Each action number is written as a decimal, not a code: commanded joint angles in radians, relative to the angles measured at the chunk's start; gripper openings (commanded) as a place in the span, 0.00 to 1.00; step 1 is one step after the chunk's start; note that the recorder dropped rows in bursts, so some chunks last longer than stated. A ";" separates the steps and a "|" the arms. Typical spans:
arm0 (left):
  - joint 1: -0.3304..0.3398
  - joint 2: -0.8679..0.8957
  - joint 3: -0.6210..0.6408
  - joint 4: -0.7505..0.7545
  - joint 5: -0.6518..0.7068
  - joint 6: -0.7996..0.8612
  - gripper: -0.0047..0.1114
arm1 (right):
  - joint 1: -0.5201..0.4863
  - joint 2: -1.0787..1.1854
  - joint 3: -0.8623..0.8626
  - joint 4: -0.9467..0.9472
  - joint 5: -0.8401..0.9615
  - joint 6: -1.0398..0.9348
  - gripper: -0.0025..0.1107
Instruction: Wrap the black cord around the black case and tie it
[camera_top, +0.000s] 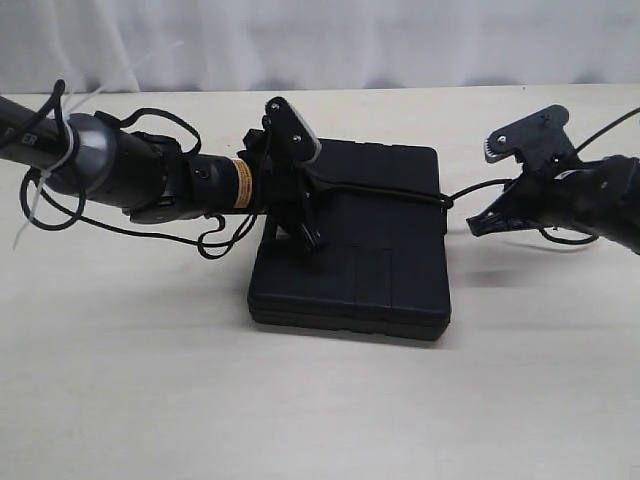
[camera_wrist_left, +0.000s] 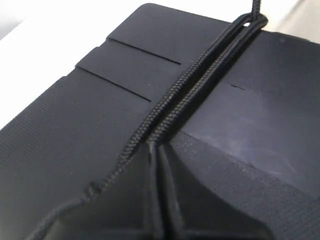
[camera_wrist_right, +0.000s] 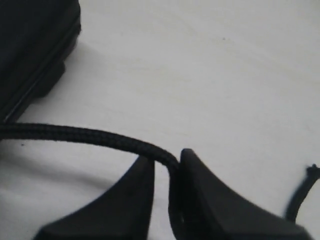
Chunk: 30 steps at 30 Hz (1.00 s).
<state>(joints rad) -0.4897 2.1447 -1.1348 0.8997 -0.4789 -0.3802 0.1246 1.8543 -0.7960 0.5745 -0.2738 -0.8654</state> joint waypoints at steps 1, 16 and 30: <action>0.006 -0.022 0.001 -0.004 0.063 -0.016 0.04 | 0.009 -0.006 -0.005 -0.014 0.009 0.015 0.43; 0.006 -0.159 0.006 -0.004 0.200 -0.132 0.04 | 0.015 -0.343 -0.004 0.000 0.548 0.141 0.42; 0.086 -0.193 0.005 -0.007 0.459 -0.307 0.04 | 0.016 -0.082 -0.056 -0.010 0.480 0.186 0.06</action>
<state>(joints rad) -0.4344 1.9305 -1.1348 0.9035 -0.0518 -0.6317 0.1415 1.7127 -0.8244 0.5705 0.2655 -0.7128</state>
